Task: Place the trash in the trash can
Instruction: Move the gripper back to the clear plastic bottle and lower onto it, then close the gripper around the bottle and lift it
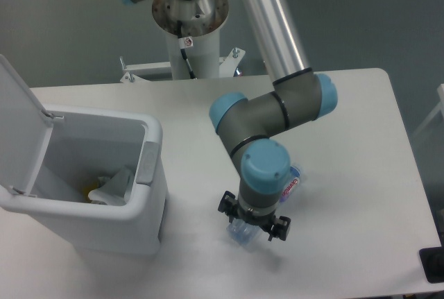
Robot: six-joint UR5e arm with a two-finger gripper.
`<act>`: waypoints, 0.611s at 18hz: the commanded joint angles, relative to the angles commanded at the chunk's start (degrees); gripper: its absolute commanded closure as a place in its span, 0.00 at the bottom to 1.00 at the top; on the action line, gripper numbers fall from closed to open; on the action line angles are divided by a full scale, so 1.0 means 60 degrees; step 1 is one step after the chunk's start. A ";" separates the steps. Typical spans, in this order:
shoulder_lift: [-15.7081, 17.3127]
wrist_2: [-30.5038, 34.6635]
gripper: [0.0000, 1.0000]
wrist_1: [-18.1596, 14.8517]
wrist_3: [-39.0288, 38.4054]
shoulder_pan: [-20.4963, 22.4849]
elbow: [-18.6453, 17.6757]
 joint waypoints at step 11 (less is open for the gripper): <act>-0.0367 0.0586 0.29 0.0205 0.0015 -0.0191 0.0264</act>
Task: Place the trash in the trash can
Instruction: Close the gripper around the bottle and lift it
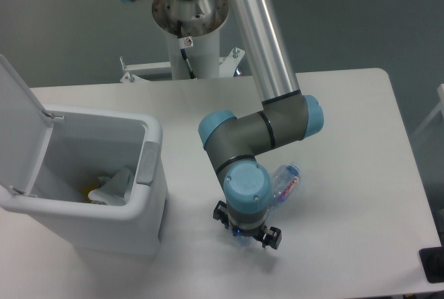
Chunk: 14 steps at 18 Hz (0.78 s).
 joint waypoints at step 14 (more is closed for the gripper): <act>0.0819 -0.1549 0.80 -0.0044 -0.0014 0.0614 0.0717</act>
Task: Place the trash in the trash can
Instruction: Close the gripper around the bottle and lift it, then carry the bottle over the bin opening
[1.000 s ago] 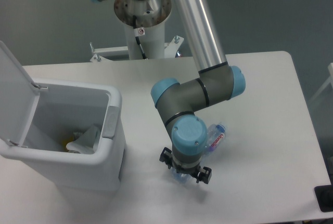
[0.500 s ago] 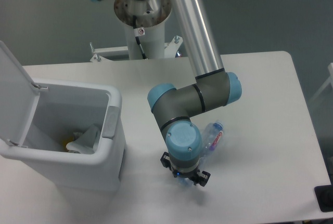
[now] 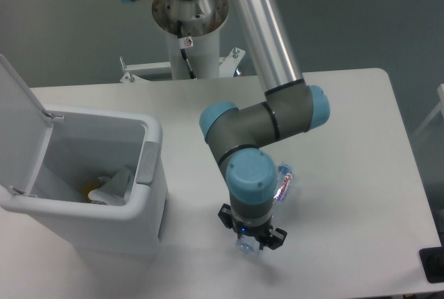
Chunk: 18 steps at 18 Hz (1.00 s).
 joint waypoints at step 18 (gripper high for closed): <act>0.3135 -0.7940 0.78 0.0205 -0.2195 0.1730 0.0717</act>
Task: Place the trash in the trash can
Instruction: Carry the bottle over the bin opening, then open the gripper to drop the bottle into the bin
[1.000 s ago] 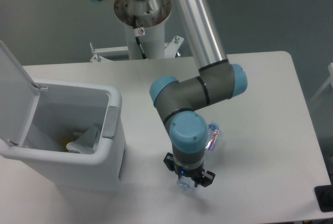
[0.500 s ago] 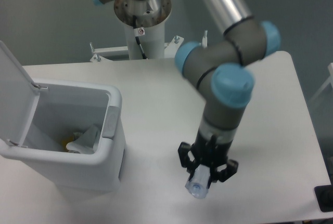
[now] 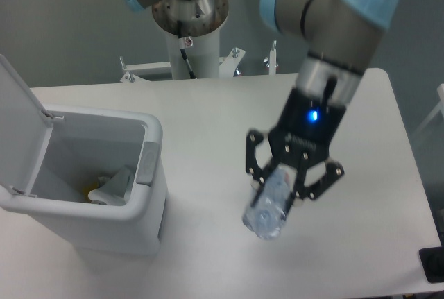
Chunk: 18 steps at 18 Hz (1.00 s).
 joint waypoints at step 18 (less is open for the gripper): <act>0.0631 -0.2582 0.73 0.1039 -0.0779 -0.1787 -0.1477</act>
